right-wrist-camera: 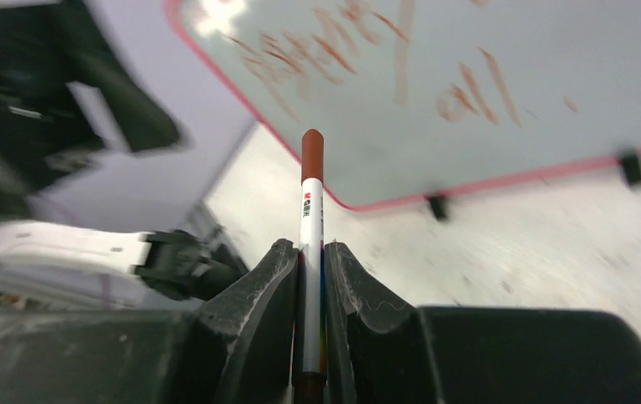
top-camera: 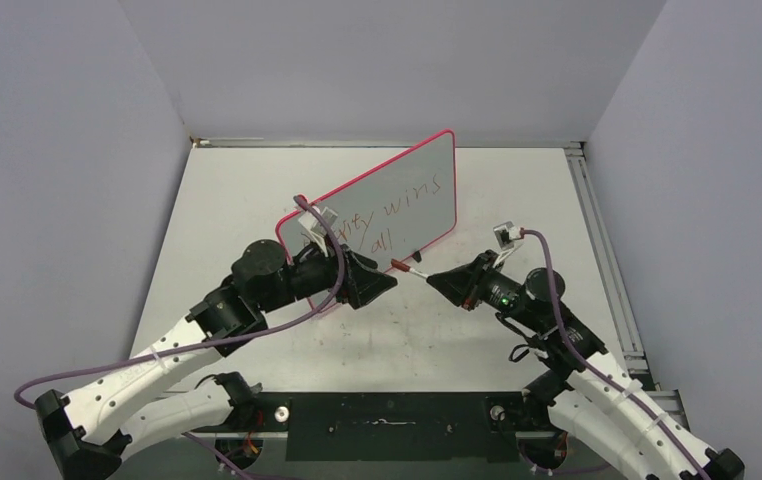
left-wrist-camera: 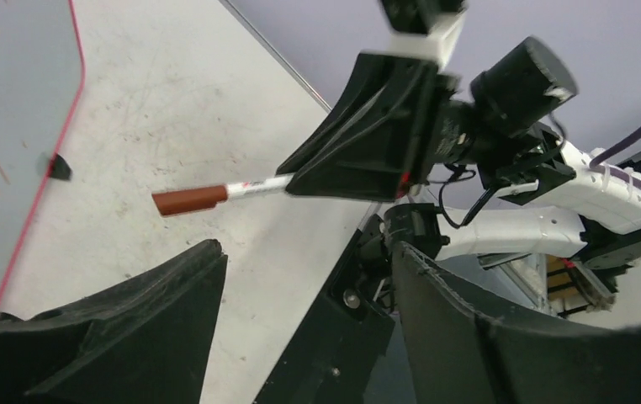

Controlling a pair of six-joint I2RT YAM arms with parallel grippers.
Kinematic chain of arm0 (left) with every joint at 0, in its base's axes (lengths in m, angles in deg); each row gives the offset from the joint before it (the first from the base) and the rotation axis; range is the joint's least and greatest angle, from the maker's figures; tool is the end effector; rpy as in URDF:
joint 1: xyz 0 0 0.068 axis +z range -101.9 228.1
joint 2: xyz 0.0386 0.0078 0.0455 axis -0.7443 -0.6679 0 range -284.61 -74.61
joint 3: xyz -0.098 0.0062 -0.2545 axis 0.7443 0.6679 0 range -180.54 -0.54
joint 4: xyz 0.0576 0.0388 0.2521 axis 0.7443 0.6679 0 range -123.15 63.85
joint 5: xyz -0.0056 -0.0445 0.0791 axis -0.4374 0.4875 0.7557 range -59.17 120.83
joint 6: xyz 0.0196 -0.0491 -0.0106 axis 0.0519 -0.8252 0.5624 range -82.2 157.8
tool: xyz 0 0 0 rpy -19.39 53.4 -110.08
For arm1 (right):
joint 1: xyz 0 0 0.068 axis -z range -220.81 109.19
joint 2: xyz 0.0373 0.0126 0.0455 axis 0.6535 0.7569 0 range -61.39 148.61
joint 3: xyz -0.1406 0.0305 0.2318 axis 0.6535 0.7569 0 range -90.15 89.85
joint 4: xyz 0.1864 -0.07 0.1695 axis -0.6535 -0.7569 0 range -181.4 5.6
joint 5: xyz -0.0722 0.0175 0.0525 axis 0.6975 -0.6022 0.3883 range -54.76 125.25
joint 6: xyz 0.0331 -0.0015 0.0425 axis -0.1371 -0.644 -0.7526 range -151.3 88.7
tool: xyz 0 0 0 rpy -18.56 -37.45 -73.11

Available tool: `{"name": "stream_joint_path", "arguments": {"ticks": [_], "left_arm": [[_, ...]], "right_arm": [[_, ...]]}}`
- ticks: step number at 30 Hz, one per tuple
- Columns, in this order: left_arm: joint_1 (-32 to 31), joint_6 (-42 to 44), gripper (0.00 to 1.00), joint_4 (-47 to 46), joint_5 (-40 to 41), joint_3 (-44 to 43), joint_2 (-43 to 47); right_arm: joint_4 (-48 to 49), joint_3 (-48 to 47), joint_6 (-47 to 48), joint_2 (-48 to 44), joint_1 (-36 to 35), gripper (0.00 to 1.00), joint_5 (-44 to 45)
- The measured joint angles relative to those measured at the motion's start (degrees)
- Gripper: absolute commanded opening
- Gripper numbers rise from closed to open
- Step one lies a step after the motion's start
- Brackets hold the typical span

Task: Write a sentence on the whiteboard
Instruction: Place the whiteboard marker at the center of the board, then reset both arms

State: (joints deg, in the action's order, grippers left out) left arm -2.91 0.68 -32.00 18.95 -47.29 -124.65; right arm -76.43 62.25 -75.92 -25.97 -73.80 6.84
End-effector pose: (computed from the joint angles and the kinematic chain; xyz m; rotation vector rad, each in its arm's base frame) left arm 0.1246 -0.1655 0.3532 0.3938 1.7849 -1.3070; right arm 0.1260 0.1019 0.2929 -0.2585 1.7464 1.4125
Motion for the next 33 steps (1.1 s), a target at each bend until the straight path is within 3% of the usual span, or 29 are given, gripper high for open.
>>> {"name": "stream_joint_path", "arguments": {"ticks": [4, 10, 16, 18, 20, 27, 32, 33], "left_arm": [[3.23, 5.31, 0.78, 7.04, -1.51, -7.21, -0.15], [8.87, 14.75, 0.81, 16.81, -2.54, -22.86, -5.60], [21.66, 19.71, 0.87, 21.94, -1.57, -28.15, -9.14], [26.38, 20.41, 0.96, 23.30, 0.52, -28.17, -9.22], [29.81, 21.33, 0.97, 24.26, 4.15, -28.13, -8.85], [35.54, 23.87, 0.96, 23.87, 23.67, -19.21, 1.60], [35.80, 24.24, 0.96, 23.34, 36.41, -7.50, 11.28], [35.80, 24.02, 0.96, 23.61, 38.36, -5.22, 12.98]], "right_arm": [[-14.14, -0.04, 4.22, 3.82, 0.02, 0.10, 6.36], [-21.86, 2.86, 6.64, 13.29, 0.02, 0.23, 10.78], [-22.97, 3.54, 6.86, 17.22, 0.02, 0.63, 14.93], [-23.02, 3.52, 7.23, 18.34, 0.04, 0.79, 16.81], [-23.26, 3.32, 7.63, 19.06, 0.07, 0.91, 18.73], [-27.15, -3.93, 11.21, 19.34, 0.39, 1.00, 31.52], [-27.23, -9.01, 16.24, 15.74, 0.39, 1.00, 42.27], [-27.04, -10.01, 17.73, 14.40, 0.39, 0.96, 45.07]]}}
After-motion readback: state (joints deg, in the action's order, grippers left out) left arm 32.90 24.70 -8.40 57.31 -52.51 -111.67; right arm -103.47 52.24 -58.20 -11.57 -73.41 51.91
